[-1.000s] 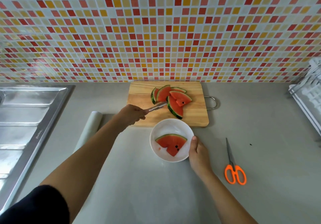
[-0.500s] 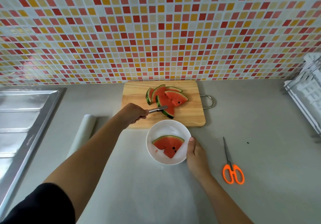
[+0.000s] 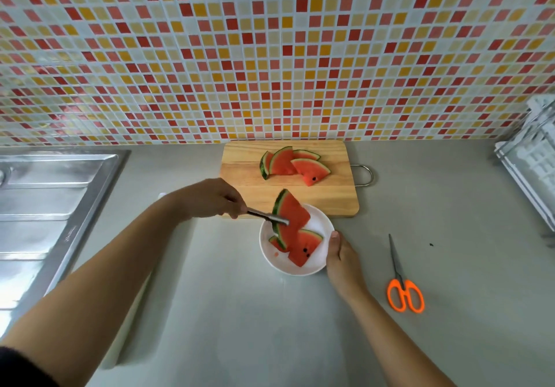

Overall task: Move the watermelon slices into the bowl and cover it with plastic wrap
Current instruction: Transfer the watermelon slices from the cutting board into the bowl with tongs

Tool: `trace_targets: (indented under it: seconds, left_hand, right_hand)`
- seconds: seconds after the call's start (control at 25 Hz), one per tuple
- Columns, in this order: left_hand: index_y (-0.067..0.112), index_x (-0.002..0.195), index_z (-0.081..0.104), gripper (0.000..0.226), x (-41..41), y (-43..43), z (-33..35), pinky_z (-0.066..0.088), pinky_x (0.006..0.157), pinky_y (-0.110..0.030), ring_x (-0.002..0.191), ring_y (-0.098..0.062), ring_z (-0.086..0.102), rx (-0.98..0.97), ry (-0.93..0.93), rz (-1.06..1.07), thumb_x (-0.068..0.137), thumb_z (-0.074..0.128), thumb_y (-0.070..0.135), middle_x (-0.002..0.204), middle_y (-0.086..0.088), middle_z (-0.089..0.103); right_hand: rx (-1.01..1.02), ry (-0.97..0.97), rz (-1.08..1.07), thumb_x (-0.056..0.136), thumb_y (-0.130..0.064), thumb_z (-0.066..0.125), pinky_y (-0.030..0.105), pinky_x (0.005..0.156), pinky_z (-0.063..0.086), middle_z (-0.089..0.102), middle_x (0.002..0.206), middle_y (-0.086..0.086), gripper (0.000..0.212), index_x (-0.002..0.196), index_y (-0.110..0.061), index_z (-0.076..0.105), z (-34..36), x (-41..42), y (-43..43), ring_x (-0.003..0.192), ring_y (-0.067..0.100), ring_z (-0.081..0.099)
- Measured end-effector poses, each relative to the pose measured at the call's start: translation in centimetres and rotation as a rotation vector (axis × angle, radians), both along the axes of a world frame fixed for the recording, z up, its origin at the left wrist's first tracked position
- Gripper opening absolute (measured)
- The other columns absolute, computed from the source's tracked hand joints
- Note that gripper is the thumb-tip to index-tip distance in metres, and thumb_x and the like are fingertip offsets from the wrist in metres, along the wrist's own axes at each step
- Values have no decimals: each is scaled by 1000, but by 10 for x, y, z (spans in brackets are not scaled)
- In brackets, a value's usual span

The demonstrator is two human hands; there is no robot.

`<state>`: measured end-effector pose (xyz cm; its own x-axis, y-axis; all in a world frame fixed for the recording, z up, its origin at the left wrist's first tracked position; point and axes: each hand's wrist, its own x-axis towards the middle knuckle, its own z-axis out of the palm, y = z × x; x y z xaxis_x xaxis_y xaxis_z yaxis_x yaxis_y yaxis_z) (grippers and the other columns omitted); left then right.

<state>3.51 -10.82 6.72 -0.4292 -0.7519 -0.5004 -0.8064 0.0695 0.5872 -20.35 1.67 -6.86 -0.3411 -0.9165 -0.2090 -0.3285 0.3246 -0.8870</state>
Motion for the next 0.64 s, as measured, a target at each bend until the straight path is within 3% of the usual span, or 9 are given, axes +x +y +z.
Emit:
trace_targets:
  seconds: [0.12,0.24,0.44,0.52,0.64]
  left_hand:
    - [24,77,68,13,-19,3,-7,37,64,-15,76,-2,53,-84,-162,-177,87,60,25,79,11,65]
    - [22,78,68,14,-35,-2,-8,37,64,-18,80,-6,53,-80,-234,-240,87,58,25,79,8,64]
    - [12,96,73,26,-61,-14,7,41,75,-24,93,-15,57,-101,-384,-414,89,56,31,95,0,70]
    - [8,102,71,31,-71,-18,11,40,70,-24,95,-20,58,-157,-436,-478,91,55,32,102,-5,69]
    - [2,102,68,35,-79,-14,18,37,61,-26,84,-23,55,-279,-491,-499,91,56,33,94,-10,66]
  right_hand:
    - [7,-2,12,101,-29,25,31,69,39,60,84,8,38,88,-8,54,1,-1,0,80,23,55]
    - [3,-19,19,101,-30,24,28,67,39,61,86,6,39,91,-9,56,2,-1,1,80,19,56]
    - [9,10,8,100,-30,25,27,67,37,60,83,2,36,87,-15,55,-2,-1,0,78,17,56]
    - [-6,32,-4,100,-29,26,24,62,36,57,75,-2,34,77,-22,50,-4,-1,0,72,14,53]
    - [-7,80,-24,100,-28,27,10,53,33,49,65,-8,37,64,-29,38,-3,0,-1,63,7,48]
